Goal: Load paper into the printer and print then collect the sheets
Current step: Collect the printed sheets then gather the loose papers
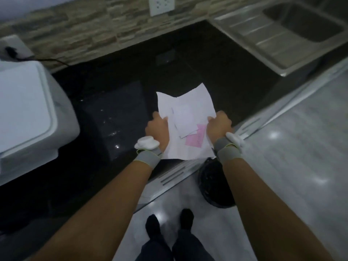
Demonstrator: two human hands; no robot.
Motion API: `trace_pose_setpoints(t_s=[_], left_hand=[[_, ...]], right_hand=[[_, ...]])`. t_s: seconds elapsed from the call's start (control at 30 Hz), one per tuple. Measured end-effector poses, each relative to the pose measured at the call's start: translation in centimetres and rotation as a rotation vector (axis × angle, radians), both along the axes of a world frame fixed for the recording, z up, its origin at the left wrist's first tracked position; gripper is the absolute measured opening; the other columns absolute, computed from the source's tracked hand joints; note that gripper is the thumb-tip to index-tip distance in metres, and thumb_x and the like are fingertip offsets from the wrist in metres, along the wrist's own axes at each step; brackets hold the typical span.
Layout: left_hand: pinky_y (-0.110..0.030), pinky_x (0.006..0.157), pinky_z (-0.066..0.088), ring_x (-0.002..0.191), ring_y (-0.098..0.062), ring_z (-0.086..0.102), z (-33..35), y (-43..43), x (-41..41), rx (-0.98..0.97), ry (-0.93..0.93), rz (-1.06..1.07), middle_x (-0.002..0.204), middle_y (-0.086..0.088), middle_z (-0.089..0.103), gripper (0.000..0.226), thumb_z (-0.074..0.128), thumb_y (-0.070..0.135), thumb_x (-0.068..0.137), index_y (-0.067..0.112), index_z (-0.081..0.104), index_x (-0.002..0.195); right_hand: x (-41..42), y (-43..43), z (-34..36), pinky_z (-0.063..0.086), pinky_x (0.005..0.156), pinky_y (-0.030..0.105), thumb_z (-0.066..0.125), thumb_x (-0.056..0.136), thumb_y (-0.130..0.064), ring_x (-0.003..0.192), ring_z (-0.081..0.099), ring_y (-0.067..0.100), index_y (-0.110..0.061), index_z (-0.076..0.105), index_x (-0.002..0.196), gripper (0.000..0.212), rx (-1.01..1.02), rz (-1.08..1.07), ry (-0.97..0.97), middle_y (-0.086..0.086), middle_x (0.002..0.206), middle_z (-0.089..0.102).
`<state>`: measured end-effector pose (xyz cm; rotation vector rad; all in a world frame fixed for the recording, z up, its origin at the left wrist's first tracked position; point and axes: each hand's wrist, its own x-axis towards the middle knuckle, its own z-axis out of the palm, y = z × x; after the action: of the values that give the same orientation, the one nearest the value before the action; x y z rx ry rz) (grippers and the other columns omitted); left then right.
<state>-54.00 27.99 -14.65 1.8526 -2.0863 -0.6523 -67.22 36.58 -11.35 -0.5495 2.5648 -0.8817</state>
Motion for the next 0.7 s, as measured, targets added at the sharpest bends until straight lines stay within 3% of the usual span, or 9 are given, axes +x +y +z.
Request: trace_pose_setpoints(t_s=[0.1,0.23,0.37,0.5,0.63,0.7], left_hand=[[-0.038,0.067,0.034,0.098,-0.045,0.062,-0.2,1.8,-3.8,0.013,0.036,-0.094,0.106,-0.028,0.065,0.034,0.044,0.032,0.099,0.000,0.048,0.112],[-0.037,0.067,0.037,0.095,-0.044,0.062,-0.2,6.4,-9.7,0.043,0.081,-0.287,0.104,-0.027,0.065,0.034,0.040,0.033,0.100,0.001,0.046,0.112],[-0.042,0.072,0.047,0.094,-0.044,0.064,-0.4,11.0,-14.1,0.058,0.075,-0.445,0.103,-0.028,0.065,0.035,0.036,0.034,0.102,0.001,0.045,0.112],[-0.039,0.066,0.044,0.088,-0.043,0.065,-2.2,14.0,-16.3,0.029,0.107,-0.507,0.098,-0.029,0.067,0.037,0.036,0.034,0.102,0.000,0.049,0.108],[-0.039,0.064,0.040,0.085,-0.047,0.062,-5.8,17.4,-18.0,0.063,0.106,-0.543,0.093,-0.033,0.064,0.037,0.038,0.032,0.102,-0.003,0.051,0.105],[-0.044,0.068,0.045,0.086,-0.047,0.062,-8.3,18.5,-18.8,0.077,0.048,-0.534,0.092,-0.035,0.064,0.037,0.039,0.030,0.101,-0.004,0.053,0.107]], right_hand=[[-2.6,2.9,0.4,0.041,0.077,0.033,0.049,0.094,-0.010,0.110,0.057,0.039,0.000,0.053,0.111,0.020,0.004,-0.095,0.040,0.023,0.119,0.061],[-7.4,8.7,1.0,0.044,0.092,0.040,0.049,0.093,-0.009,0.114,0.055,0.038,-0.001,0.053,0.117,0.026,0.018,-0.270,0.054,0.020,0.120,0.062],[-10.9,14.0,1.3,0.044,0.089,0.038,0.051,0.093,-0.009,0.113,0.056,0.037,-0.003,0.054,0.119,0.027,0.047,-0.400,0.092,0.021,0.119,0.063],[-12.8,17.7,0.3,0.044,0.087,0.039,0.051,0.093,-0.012,0.109,0.057,0.041,-0.001,0.054,0.116,0.026,0.054,-0.455,0.078,0.024,0.118,0.062],[-14.4,21.7,-3.5,0.046,0.083,0.038,0.053,0.090,-0.009,0.105,0.058,0.042,-0.001,0.057,0.107,0.019,0.055,-0.527,0.025,0.023,0.114,0.064],[-14.9,23.2,-6.6,0.043,0.076,0.034,0.051,0.090,-0.009,0.102,0.059,0.041,-0.001,0.057,0.102,0.016,0.056,-0.555,-0.036,0.022,0.111,0.065]])
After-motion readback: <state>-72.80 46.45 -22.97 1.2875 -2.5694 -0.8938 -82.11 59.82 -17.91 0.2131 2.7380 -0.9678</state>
